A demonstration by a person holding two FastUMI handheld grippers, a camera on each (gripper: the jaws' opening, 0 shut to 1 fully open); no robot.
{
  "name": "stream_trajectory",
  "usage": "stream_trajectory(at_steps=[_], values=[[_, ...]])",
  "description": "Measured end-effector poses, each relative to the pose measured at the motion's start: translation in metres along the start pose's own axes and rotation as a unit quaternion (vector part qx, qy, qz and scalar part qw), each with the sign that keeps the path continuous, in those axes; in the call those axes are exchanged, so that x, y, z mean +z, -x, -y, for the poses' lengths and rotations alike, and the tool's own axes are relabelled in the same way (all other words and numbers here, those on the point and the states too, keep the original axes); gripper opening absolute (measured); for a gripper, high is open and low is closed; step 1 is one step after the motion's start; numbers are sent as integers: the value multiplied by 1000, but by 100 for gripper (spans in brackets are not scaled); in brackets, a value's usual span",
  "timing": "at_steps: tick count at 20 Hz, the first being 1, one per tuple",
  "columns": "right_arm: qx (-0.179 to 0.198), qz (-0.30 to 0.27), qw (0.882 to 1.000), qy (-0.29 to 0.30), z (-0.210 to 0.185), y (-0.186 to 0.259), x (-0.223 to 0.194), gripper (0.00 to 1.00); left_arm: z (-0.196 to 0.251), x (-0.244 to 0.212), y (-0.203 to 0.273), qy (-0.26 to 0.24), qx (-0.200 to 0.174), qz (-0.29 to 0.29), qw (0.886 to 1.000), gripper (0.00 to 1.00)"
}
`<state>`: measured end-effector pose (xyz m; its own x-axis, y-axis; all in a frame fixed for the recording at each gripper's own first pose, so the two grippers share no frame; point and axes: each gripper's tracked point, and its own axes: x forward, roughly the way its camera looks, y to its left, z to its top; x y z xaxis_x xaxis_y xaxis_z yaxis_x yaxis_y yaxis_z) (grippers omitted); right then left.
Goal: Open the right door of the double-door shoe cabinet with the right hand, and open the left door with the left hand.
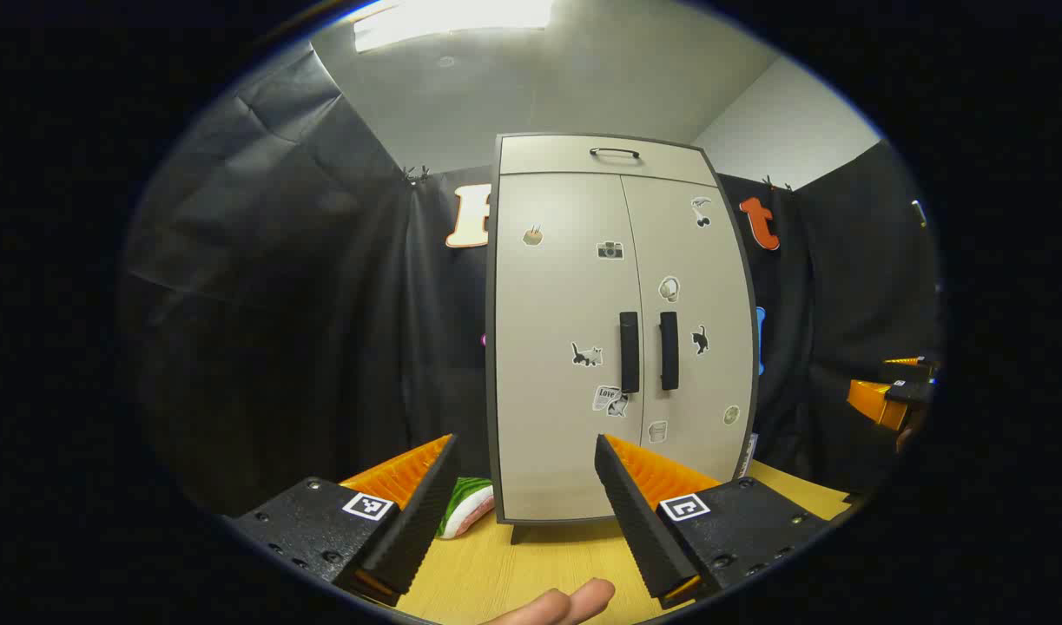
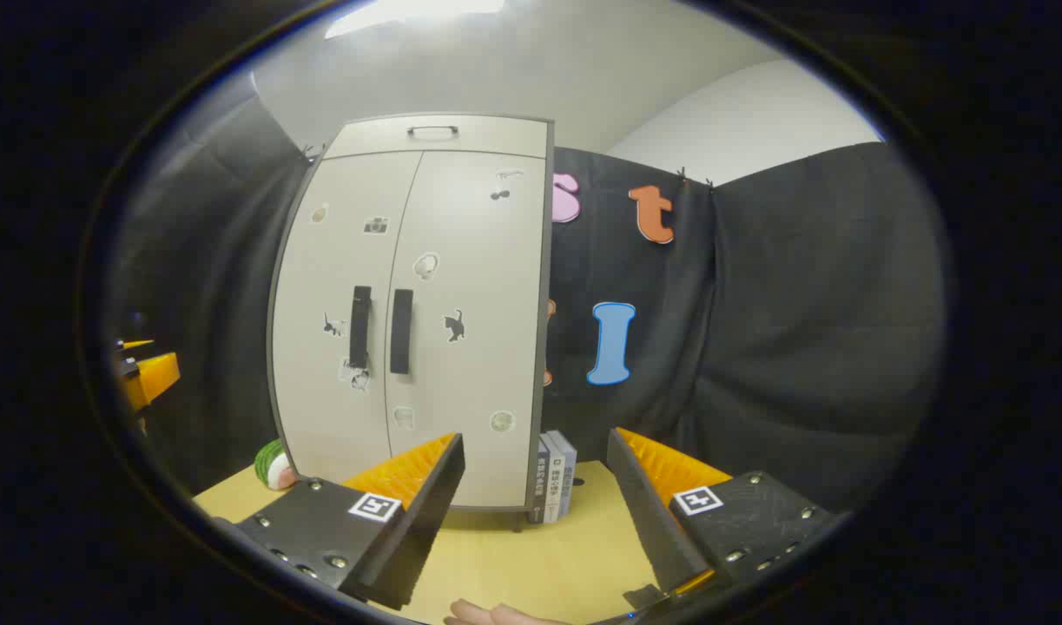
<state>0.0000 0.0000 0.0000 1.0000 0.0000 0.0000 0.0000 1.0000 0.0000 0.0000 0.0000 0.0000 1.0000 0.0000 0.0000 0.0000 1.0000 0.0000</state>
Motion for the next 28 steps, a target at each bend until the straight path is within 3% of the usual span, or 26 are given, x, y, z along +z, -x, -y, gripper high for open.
stream_trajectory(at_steps=[18,21,22,23,27,28], values=[[3,-26,1000,-5,-8,-24,-17,98,10,-14,-5,9,-20,-14,1000,96],[7,-27,1000,-4,-17,-36,-16,99,10,-21,-7,7,-21,-20,1000,96],[10,-28,1000,-6,-22,-41,-15,94,10,-24,-8,6,-23,-23,999,96],[13,-31,999,-8,-29,-47,-15,99,11,-27,-9,6,-25,-26,999,96],[51,-41,998,-20,-67,-75,-8,94,13,-36,-13,5,-31,-38,999,96],[58,-40,997,-24,-75,-83,-4,98,12,-38,-13,7,-30,-40,999,95]])
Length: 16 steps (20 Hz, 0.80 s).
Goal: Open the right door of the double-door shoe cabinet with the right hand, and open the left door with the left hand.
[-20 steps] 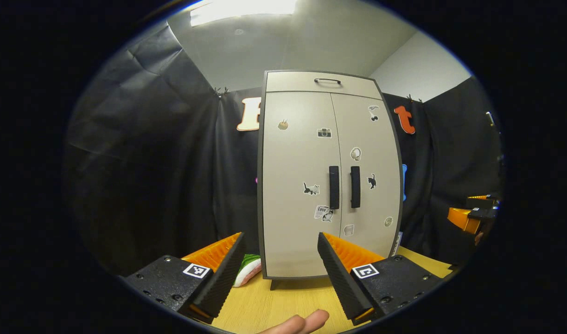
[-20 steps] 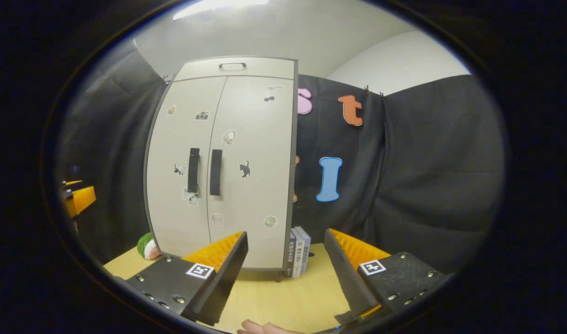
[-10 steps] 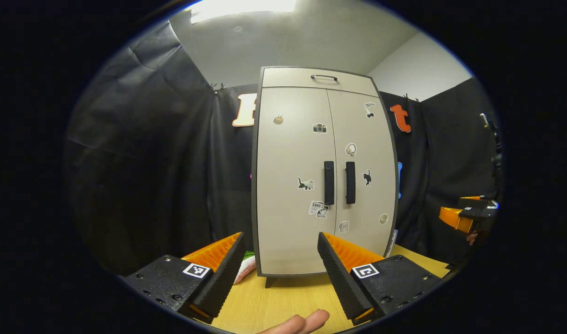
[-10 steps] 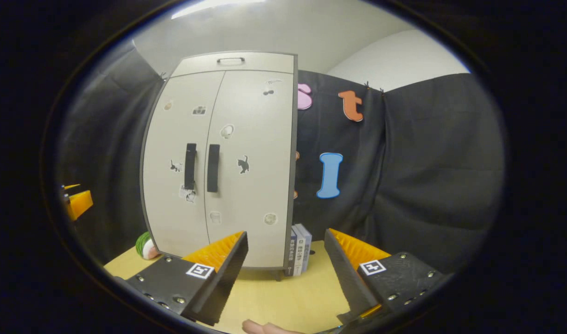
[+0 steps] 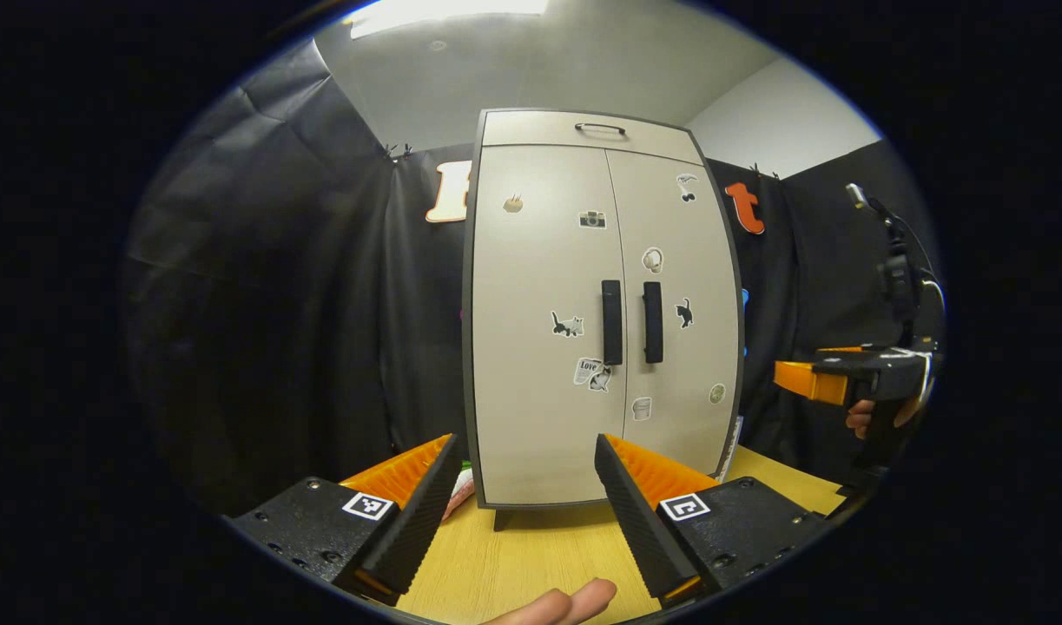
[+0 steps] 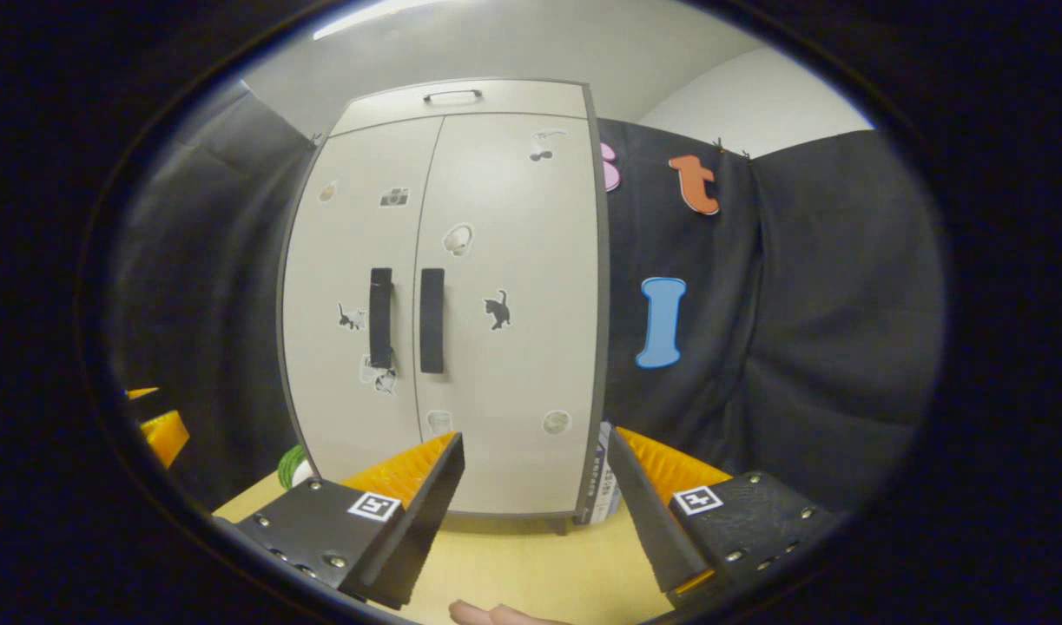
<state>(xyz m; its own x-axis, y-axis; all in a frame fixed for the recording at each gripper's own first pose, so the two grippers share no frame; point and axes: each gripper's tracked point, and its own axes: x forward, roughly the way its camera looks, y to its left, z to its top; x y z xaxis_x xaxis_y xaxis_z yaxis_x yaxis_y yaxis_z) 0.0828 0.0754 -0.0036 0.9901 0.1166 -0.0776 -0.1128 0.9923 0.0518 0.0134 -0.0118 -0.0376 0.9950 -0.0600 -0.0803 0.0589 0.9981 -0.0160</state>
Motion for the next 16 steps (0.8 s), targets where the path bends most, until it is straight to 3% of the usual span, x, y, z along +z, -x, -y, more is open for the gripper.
stream_trajectory(at_steps=[6,9,10,11,12,13,15,16], values=[[20,29,999,5,-34,-55,41,98,-7,-6,1,1,0,-1,1000,96],[18,23,999,21,-48,-80,48,98,-9,-9,3,10,-5,1,1000,96],[25,22,999,21,-56,-88,49,94,-8,-11,3,15,-7,0,1000,96],[30,23,999,21,-63,-94,52,98,-7,-15,2,20,-11,-4,1000,96],[34,26,999,21,-69,-103,55,94,-5,-19,2,23,-14,-8,1000,96],[38,30,999,21,-77,-111,58,98,-4,-22,2,22,-17,-10,1000,96],[52,26,998,12,-96,-129,57,94,-3,-25,3,13,-20,-9,1000,96],[54,20,998,9,-103,-138,54,98,-5,-26,3,8,-20,-7,1000,96]])
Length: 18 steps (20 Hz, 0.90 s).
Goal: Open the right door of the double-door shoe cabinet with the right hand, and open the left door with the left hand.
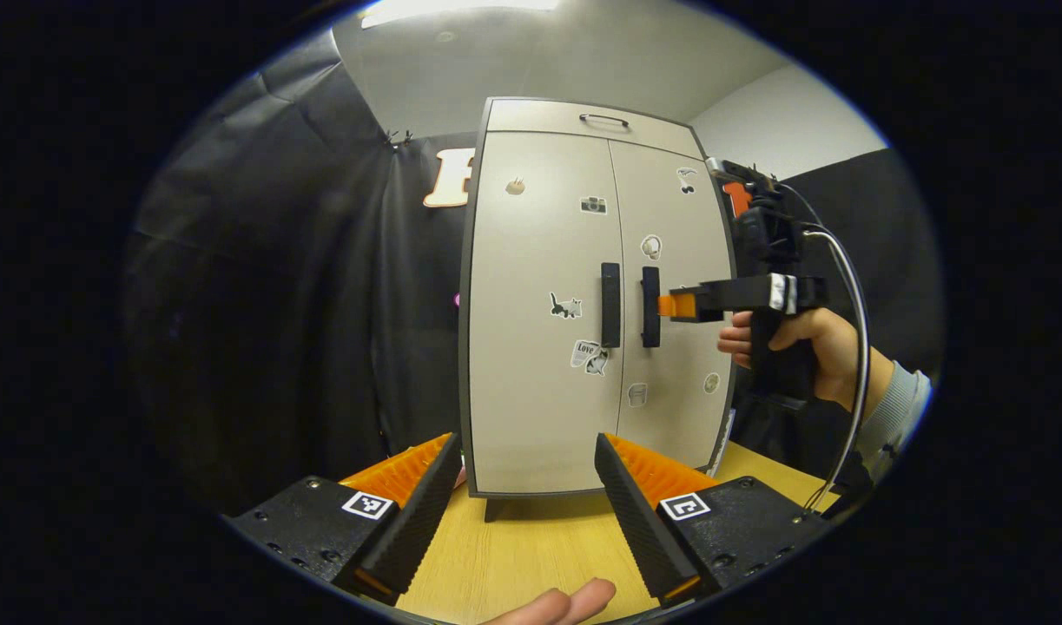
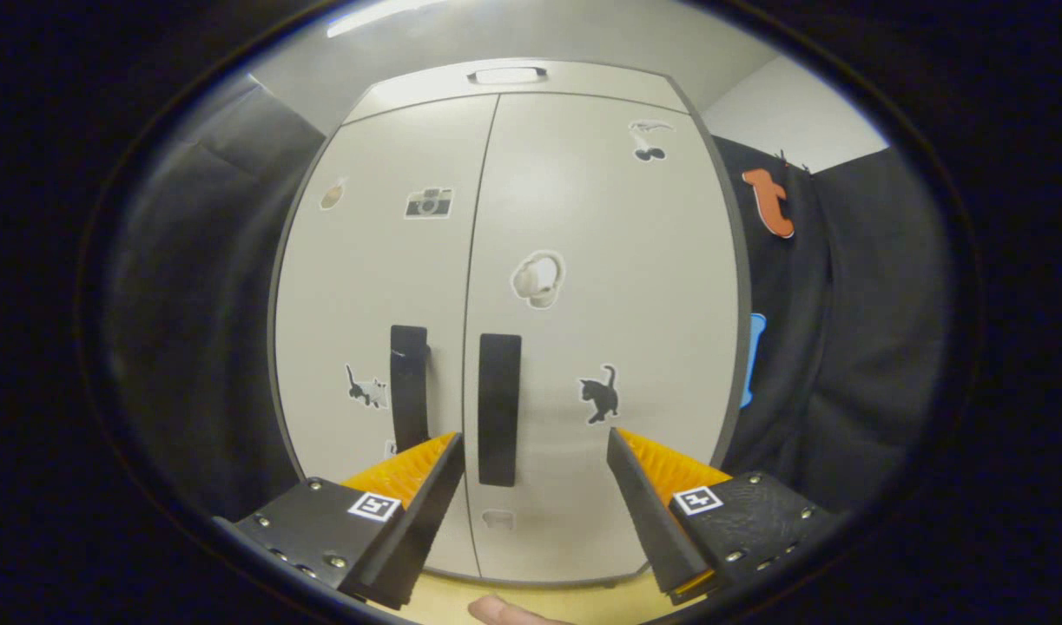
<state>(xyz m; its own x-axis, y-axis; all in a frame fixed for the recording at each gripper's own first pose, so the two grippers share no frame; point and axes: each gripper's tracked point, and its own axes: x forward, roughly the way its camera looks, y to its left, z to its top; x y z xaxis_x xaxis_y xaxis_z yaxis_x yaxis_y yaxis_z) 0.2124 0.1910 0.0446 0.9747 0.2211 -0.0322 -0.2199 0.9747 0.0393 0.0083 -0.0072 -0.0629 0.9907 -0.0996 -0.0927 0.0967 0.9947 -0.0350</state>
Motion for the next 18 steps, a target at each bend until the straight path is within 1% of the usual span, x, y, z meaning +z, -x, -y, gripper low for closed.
stream_trajectory(at_steps=[1,2,5,6,7,9,10,11,12,13,14,15,16,17,18], values=[[2,-6,1000,-5,-6,-9,-3,94,-3,-2,0,-2,2,0,1000,96],[2,-12,1000,-7,-10,-18,-6,98,-5,-5,1,-1,3,-2,1000,96],[3,2,1000,11,-19,-40,-5,98,-10,-8,7,7,-1,1,1000,96],[-4,6,1000,23,-18,-46,-6,94,-14,-8,8,9,1,2,1000,96],[0,11,1000,25,-22,-50,-6,93,-17,-9,9,9,5,3,1000,96],[6,10,1000,1,-27,-57,-6,80,-23,-7,10,8,11,8,1000,96],[-14,1,1000,-17,-20,-62,-9,66,-25,-6,10,8,12,9,1000,96],[-20,7,999,-35,-18,-64,-4,53,-26,-6,9,9,13,9,1000,96],[-25,-8,998,-53,-18,-63,-7,39,-27,-6,9,10,13,8,1000,96],[-26,-13,997,-68,-19,-67,-5,36,-26,-7,10,12,13,7,1000,96],[-31,-20,997,-64,-19,-64,-7,34,-26,-8,11,13,13,5,1000,96],[-29,-22,998,-50,-19,-67,-7,29,-26,-9,12,14,13,3,1000,96],[-30,-22,999,-30,-19,-64,-7,28,-25,-9,12,15,13,2,1000,96],[-26,-30,999,-28,-18,-61,-8,28,-23,-10,11,15,13,0,1000,96],[-21,-33,999,-32,-19,-63,-9,17,-22,-9,12,15,13,-2,1000,96]])
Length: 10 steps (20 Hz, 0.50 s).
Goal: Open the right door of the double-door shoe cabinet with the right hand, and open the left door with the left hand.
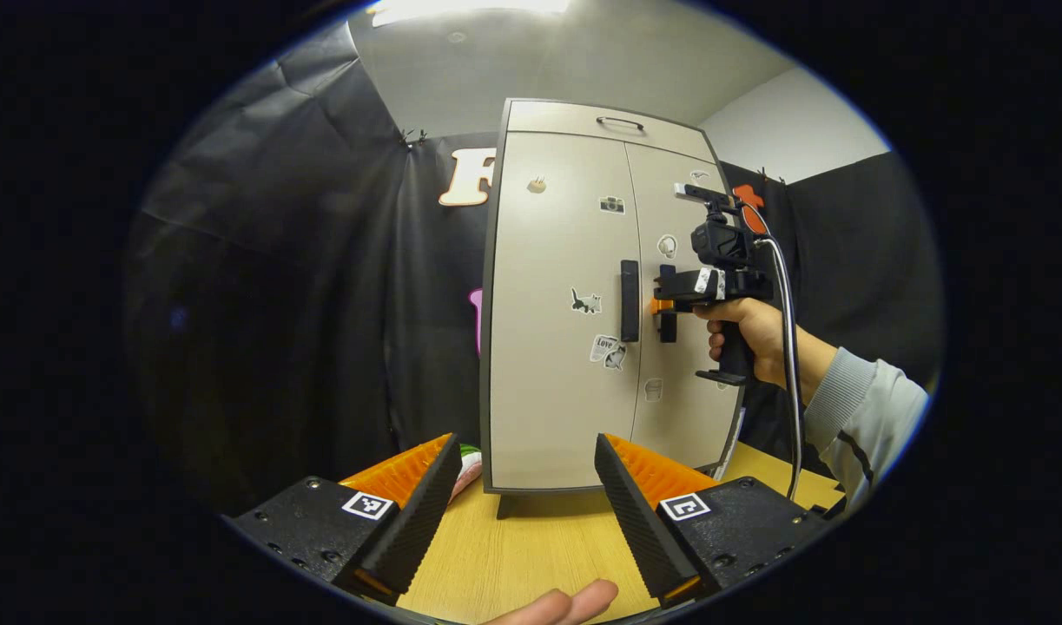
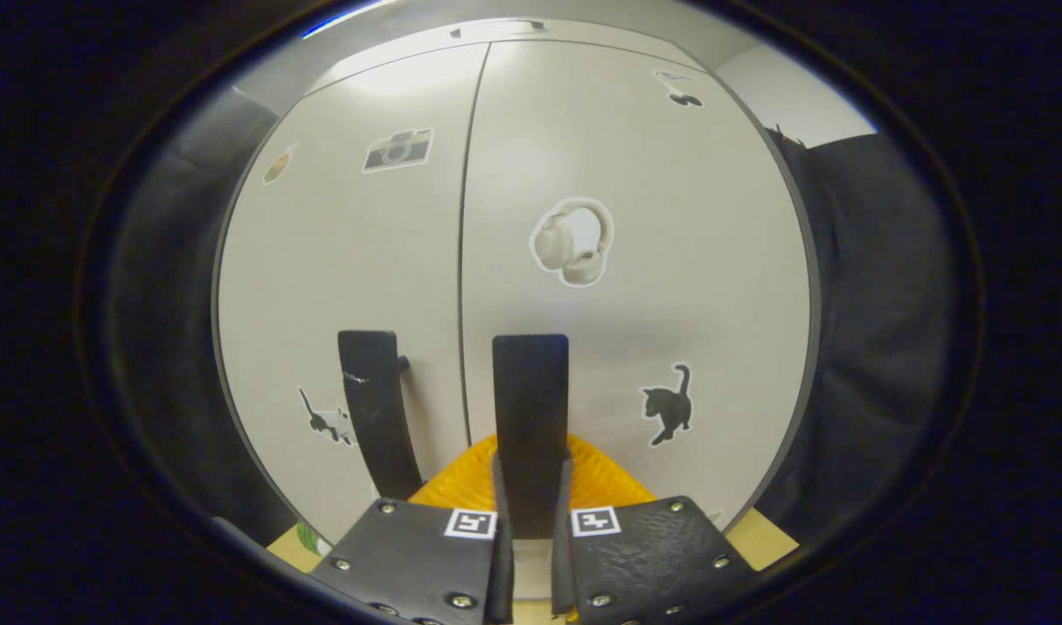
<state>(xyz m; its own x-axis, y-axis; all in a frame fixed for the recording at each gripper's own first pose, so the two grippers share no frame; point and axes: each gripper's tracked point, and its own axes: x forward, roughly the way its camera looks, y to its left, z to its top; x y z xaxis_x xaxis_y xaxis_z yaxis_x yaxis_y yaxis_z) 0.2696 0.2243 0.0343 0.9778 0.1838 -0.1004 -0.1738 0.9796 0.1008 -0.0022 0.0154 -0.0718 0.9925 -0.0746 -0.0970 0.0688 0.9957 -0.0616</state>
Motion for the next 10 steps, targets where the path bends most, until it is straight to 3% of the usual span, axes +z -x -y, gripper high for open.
stream_trajectory(at_steps=[10], values=[[78,2,997,1,3,25,4,14,7,2,10,-1,13,-10,1000,96]])
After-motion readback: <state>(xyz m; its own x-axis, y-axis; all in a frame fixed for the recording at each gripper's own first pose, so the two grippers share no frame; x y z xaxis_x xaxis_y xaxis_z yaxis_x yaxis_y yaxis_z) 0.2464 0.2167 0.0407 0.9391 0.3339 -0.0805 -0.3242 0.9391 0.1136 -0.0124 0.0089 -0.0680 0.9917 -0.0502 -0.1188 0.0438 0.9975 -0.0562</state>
